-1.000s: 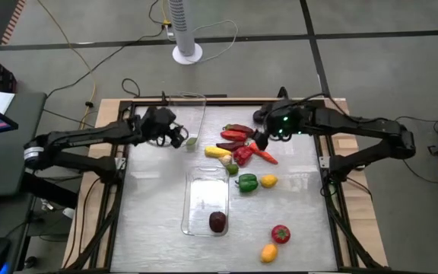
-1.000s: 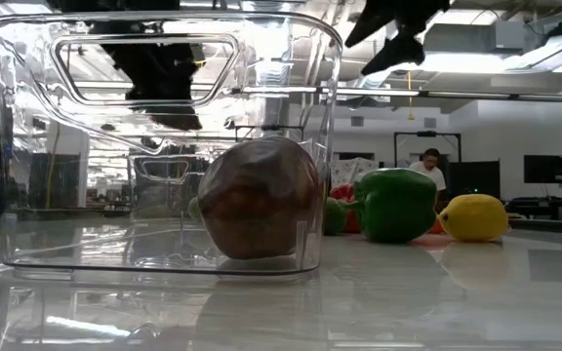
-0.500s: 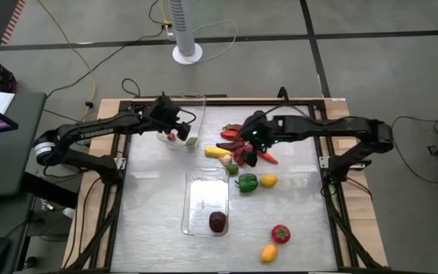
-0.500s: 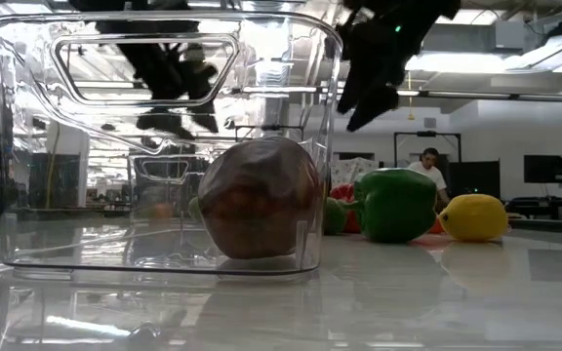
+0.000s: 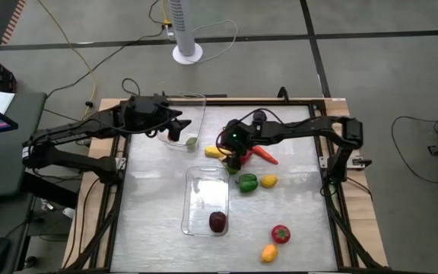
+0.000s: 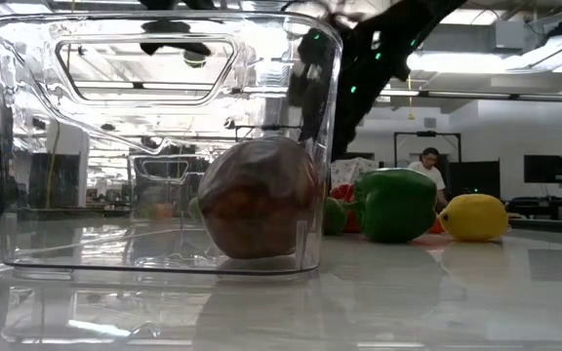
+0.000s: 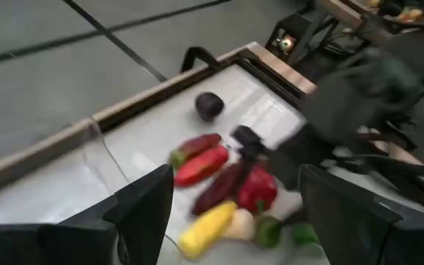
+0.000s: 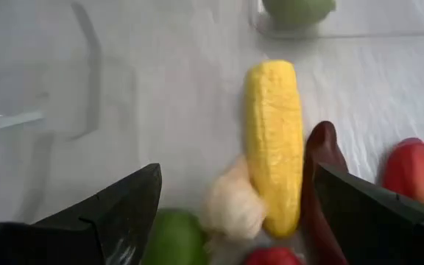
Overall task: Sort produce into baskets
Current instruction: Put the white garlic into the bottom transparent bin
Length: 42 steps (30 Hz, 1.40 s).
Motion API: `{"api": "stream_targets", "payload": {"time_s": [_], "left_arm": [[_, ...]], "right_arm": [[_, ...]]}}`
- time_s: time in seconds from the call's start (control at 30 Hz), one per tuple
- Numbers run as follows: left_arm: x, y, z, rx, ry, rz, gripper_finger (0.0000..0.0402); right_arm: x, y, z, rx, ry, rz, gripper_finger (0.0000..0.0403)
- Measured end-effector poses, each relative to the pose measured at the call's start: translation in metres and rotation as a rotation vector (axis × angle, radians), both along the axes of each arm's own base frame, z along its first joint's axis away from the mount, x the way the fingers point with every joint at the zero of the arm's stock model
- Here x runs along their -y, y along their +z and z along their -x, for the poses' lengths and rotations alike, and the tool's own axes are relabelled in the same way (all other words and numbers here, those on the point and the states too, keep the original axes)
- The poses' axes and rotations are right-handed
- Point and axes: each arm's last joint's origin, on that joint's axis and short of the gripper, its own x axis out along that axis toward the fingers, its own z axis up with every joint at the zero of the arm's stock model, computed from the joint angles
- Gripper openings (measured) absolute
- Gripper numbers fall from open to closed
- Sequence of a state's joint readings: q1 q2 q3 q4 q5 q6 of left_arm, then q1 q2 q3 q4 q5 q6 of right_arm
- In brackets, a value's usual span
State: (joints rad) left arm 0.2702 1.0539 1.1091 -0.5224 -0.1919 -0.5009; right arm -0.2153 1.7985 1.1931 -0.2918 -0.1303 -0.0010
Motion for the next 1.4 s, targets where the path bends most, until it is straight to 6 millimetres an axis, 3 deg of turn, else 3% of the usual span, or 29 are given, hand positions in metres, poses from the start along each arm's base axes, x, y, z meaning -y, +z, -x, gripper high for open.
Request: {"api": "stream_targets", "payload": {"time_s": [0.23,0.57,0.8,1.17,1.4], "left_arm": [[0.016,-0.001,0.002,-0.001,-0.035,0.059,0.0277],[0.029,-0.002,0.001,-0.008,-0.052,0.088,0.0277],[0.03,-0.003,0.001,-0.013,-0.045,0.088,0.0277],[0.03,-0.003,0.001,-0.013,-0.039,0.084,0.0277],[0.03,-0.003,0.001,-0.013,-0.04,0.084,0.0277]], "right_arm": [[0.012,-0.025,-0.006,-0.041,0.004,0.049,0.0365],[0.035,-0.055,0.002,-0.179,0.013,0.055,0.0327],[0.039,-0.055,0.002,-0.181,0.03,0.08,0.0308],[0.038,-0.05,0.0,-0.157,-0.016,0.048,0.0239],[0.041,-0.029,-0.013,-0.08,-0.039,0.052,0.0259]]}}
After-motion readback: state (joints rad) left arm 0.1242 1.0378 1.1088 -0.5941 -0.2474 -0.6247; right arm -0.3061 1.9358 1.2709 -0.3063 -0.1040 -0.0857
